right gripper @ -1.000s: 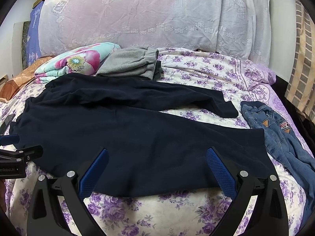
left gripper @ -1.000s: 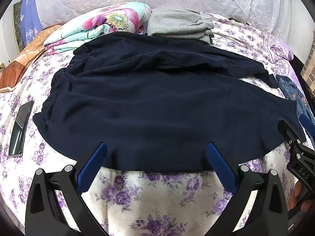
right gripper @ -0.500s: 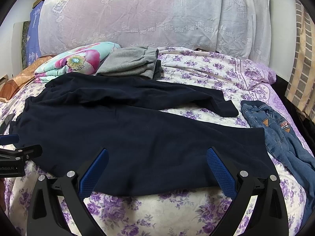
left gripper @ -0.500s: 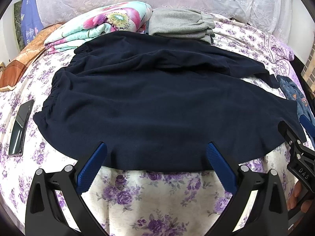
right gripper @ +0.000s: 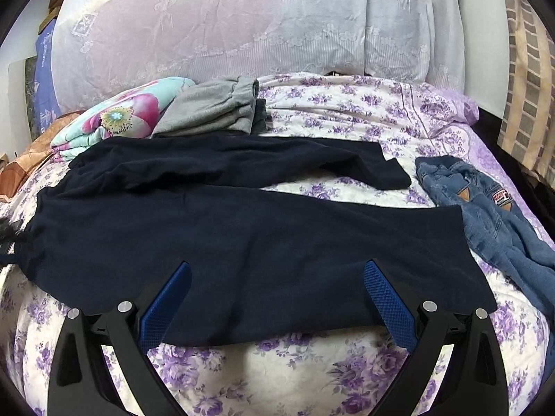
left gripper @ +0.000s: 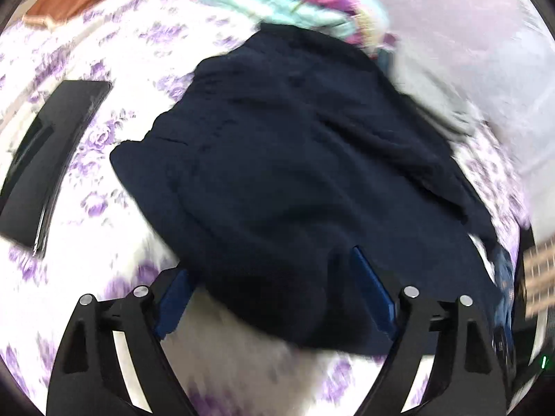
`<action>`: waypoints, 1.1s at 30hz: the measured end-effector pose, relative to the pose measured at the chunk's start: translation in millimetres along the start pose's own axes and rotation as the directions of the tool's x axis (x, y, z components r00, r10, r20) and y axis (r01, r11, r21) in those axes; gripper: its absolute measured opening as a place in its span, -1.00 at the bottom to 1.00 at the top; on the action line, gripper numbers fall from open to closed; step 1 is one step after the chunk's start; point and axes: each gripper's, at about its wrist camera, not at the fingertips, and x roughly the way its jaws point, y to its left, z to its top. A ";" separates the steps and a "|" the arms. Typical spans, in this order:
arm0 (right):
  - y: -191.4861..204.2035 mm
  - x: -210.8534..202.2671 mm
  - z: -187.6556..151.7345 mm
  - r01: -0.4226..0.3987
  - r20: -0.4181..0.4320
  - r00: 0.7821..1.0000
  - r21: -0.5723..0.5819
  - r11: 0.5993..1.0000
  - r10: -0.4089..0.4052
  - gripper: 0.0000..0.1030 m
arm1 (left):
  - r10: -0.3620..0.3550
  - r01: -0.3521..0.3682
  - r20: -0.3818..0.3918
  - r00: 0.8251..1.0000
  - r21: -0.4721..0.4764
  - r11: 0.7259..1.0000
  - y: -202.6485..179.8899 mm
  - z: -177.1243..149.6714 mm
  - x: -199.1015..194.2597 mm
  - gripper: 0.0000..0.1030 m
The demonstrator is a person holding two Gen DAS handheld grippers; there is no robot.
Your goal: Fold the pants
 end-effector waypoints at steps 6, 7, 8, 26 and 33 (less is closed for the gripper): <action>-24.4 -9.3 -1.6 0.062 0.008 0.998 -0.012 0.998 -0.062 0.93 | 0.037 -0.036 0.068 0.997 -0.026 0.999 -6.3 13.6 4.2 -0.67; -36.7 -10.9 -0.9 0.080 -0.005 0.997 -0.013 0.997 -0.080 0.93 | 0.029 -0.024 0.087 0.996 -0.054 0.998 -4.2 13.6 -4.5 -0.70; -48.9 -13.0 -0.6 0.099 -0.012 0.995 -0.003 0.995 -0.099 0.93 | 0.027 -0.022 0.112 0.993 -0.046 0.999 -7.0 9.9 -12.9 -0.71; -211.5 58.0 -19.9 0.056 -0.216 0.975 0.495 0.867 0.060 0.93 | 0.031 -0.024 0.184 0.982 -0.045 0.999 -12.8 9.4 -26.0 -0.73; -217.2 62.5 -26.4 0.031 -0.232 0.966 0.535 0.844 0.111 -0.67 | 0.037 -0.034 0.193 0.980 -0.020 0.999 -17.6 7.3 -22.3 -0.76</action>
